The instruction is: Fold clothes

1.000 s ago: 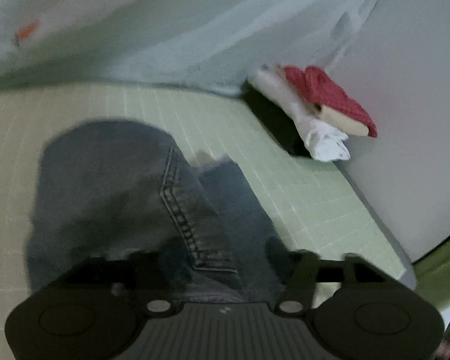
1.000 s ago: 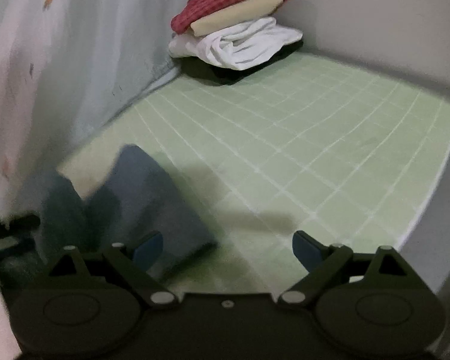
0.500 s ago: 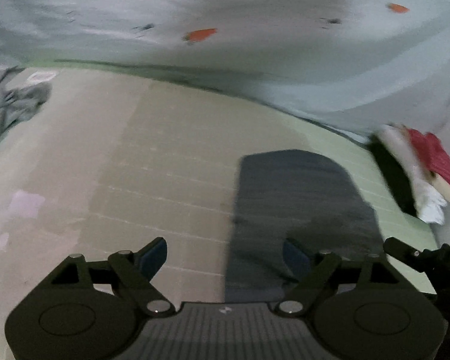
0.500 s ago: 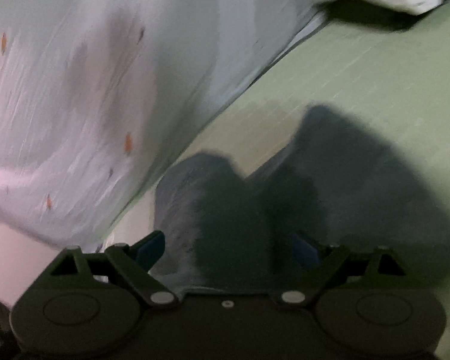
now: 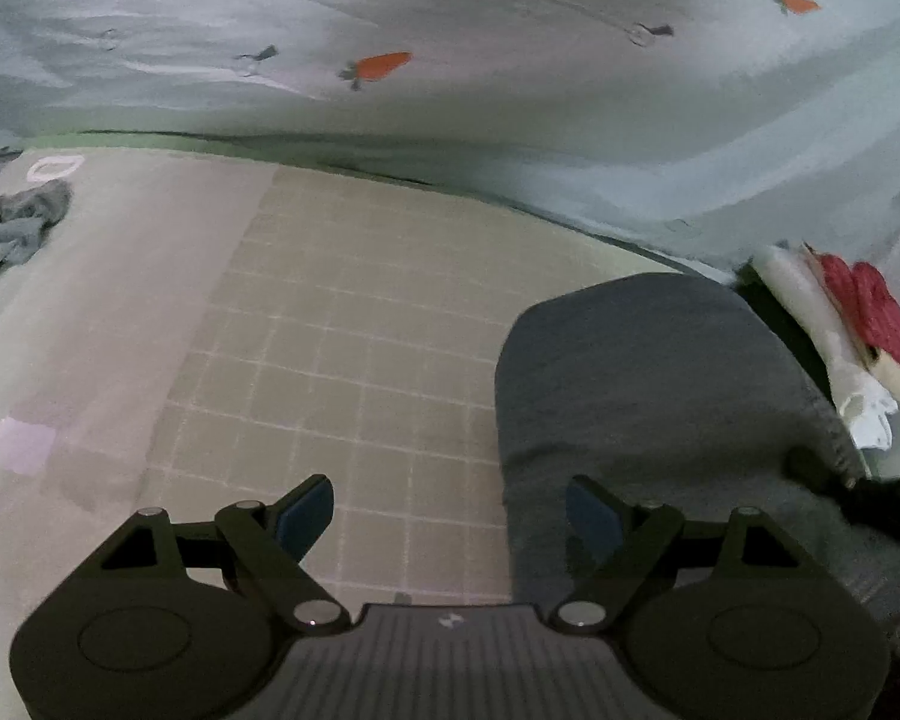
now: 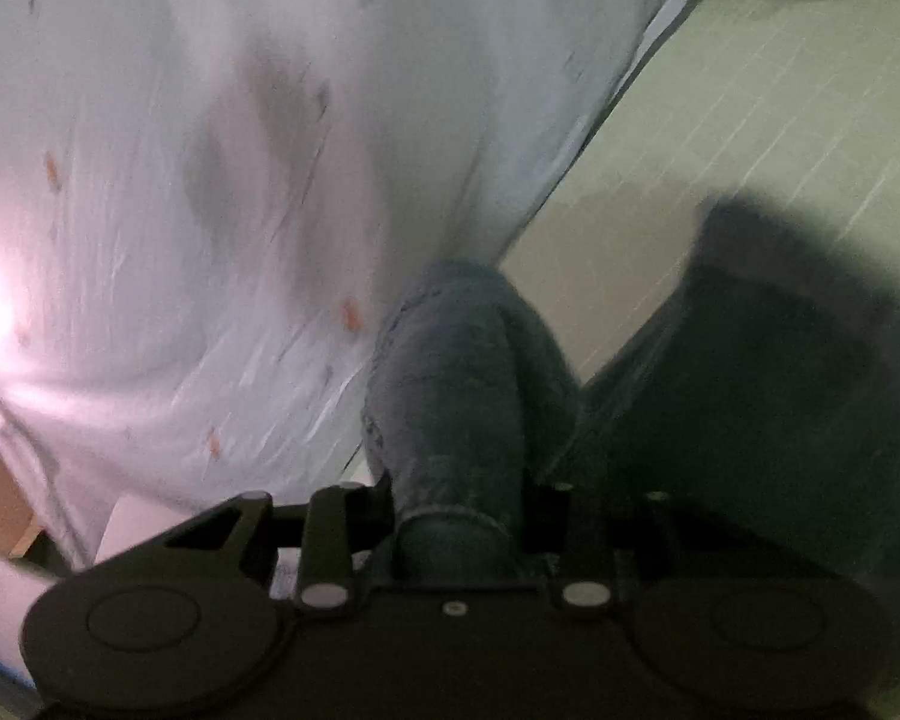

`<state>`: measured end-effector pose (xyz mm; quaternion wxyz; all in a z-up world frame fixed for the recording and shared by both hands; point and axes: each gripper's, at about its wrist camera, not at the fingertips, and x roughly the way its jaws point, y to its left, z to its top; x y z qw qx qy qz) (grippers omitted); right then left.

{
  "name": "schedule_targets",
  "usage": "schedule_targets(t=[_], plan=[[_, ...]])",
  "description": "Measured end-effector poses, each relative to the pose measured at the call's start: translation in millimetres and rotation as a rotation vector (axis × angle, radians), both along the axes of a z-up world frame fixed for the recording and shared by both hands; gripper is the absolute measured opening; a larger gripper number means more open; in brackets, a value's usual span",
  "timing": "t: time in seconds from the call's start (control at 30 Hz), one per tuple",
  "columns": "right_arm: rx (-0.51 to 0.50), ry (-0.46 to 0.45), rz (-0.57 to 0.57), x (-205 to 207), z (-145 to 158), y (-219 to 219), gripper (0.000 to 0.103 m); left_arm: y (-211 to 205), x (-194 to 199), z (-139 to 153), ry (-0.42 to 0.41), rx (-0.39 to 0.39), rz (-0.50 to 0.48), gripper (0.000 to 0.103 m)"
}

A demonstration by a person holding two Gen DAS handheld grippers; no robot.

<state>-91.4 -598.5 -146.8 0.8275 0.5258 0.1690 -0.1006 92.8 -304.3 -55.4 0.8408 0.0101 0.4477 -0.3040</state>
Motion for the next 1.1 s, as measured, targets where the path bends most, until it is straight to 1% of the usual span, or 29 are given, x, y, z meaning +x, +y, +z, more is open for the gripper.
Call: schedule_targets(t=[0.03,0.07,0.1,0.13,0.17,0.2,0.27,0.37,0.43,0.5,0.63,0.7,0.77,0.83,0.97,1.0,1.03,1.07,1.1], plan=[[-0.035,0.044,-0.018,-6,0,-9,0.039,-4,-1,-2,0.003,0.001,-0.01,0.085],[-0.117,0.144,-0.032,-9,2,-16,0.048,-8,-3,-5,0.016,0.002,-0.019,0.085],[-0.211,0.255,-0.051,-12,4,-19,0.062,-12,-4,-10,0.029,0.004,-0.03,0.085],[-0.304,0.367,-0.075,-14,6,-20,0.071,-16,-5,-14,0.042,0.006,-0.041,0.085],[-0.383,0.455,-0.097,-17,9,-21,0.082,-19,-6,-18,0.054,0.013,-0.053,0.085],[-0.412,0.481,-0.111,-22,10,-22,0.083,-23,-7,-22,0.067,0.02,-0.064,0.085],[-0.378,0.45,-0.13,-35,9,-26,0.084,-28,-7,-30,0.093,0.026,-0.078,0.085],[-0.299,0.4,-0.141,-45,0,-28,0.091,-35,-4,-39,0.134,0.016,-0.084,0.086],[-0.284,0.409,-0.125,-42,-8,-26,0.091,-39,-1,-43,0.158,0.0,-0.089,0.087],[-0.261,0.402,-0.11,-38,-14,-29,0.093,-42,1,-47,0.179,-0.017,-0.098,0.092],[-0.207,0.376,-0.081,-28,-26,-40,0.096,-50,4,-56,0.229,-0.04,-0.121,0.092],[-0.18,0.362,-0.067,-24,-32,-46,0.1,-56,3,-62,0.26,-0.032,-0.127,0.093],[-0.153,0.349,-0.052,-19,-38,-51,0.101,-60,-3,-66,0.276,-0.024,-0.119,0.093],[-0.134,0.335,-0.034,-15,-43,-55,0.103,-63,-8,-71,0.293,-0.033,-0.109,0.093],[-0.156,0.296,0.067,-2,-45,-51,0.103,-63,-8,-89,0.392,-0.084,-0.031,0.093],[-0.163,0.296,0.091,2,-45,-48,0.102,-60,-7,-94,0.437,-0.11,-0.001,0.091],[-0.159,0.295,0.105,5,-45,-46,0.097,-57,-6,-97,0.477,-0.146,0.018,0.076],[-0.14,0.295,0.107,5,-44,-45,0.081,-53,-5,-100,0.516,-0.183,0.037,0.066],[-0.121,0.294,0.109,6,-44,-43,0.074,-50,-5,-102,0.546,-0.212,0.052,0.057]])
